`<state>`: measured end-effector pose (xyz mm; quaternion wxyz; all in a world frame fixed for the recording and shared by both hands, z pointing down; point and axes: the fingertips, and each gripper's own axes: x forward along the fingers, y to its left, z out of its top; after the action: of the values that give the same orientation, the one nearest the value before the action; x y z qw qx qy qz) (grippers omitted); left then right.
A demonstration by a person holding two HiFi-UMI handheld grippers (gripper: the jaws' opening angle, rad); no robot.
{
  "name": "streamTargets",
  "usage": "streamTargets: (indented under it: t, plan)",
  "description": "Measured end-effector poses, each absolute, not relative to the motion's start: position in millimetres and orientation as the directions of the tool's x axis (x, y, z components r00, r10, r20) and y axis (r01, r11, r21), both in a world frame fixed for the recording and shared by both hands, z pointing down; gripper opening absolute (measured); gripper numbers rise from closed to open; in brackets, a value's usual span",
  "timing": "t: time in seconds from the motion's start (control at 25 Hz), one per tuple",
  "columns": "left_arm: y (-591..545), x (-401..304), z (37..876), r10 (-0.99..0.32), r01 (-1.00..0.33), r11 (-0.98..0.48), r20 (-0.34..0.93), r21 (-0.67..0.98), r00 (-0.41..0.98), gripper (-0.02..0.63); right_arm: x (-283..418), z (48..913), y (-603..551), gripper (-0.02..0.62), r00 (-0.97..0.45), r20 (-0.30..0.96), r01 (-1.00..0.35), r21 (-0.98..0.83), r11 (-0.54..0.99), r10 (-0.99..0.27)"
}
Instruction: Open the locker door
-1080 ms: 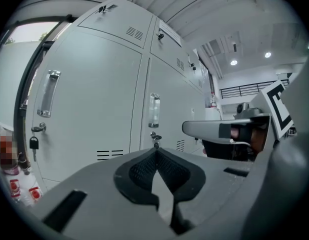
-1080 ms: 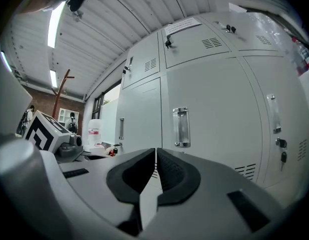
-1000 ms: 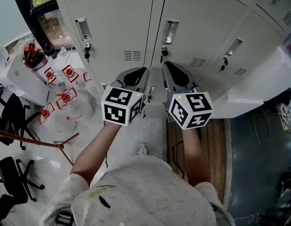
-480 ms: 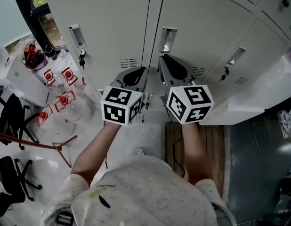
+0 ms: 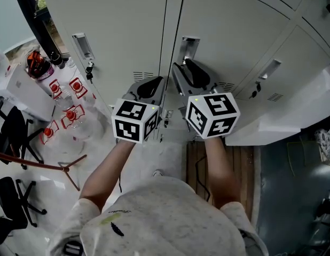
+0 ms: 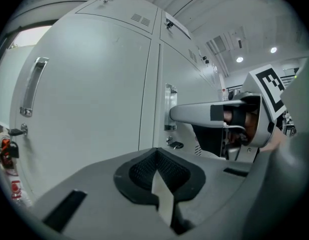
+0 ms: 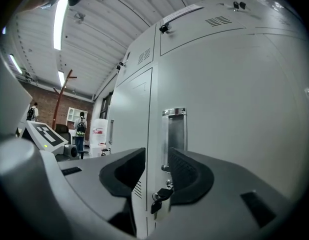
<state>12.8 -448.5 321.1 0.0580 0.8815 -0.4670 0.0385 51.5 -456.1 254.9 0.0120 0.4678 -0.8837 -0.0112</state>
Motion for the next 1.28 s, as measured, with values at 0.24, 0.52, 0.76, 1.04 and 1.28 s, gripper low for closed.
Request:
streamTargets:
  t: [0.24, 0.52, 0.76, 1.04, 1.28]
  plan:
    - [-453, 14, 322, -0.819, -0.828, -0.557, 0.127, 0.06, 0.56, 0.006, 49, 256, -466, 0.144, -0.574, 0.012, -0.819, 0.012, 0.574, -0.819]
    - [-458, 9, 320, -0.819, -0.828, -0.559, 0.124, 0.05, 0.561, 0.006, 43, 254, -476, 0.147, -0.588, -0.001, -0.809, -0.015, 0.588, -0.809]
    - [-458, -4, 322, -0.827, -0.837, -0.544, 0.129, 0.061, 0.547, 0.006, 40, 254, -478, 0.147, -0.588, -0.003, -0.809, -0.019, 0.588, -0.809]
    - [-452, 2, 322, -0.808, -0.818, -0.572, 0.127, 0.064, 0.575, 0.006, 40, 254, -472, 0.147, -0.577, -0.001, -0.817, -0.003, 0.577, -0.817]
    - [-444, 12, 325, -0.785, -0.795, -0.602, 0.135, 0.067, 0.605, 0.006, 42, 254, -458, 0.147, -0.579, 0.0, -0.815, 0.009, 0.579, -0.815]
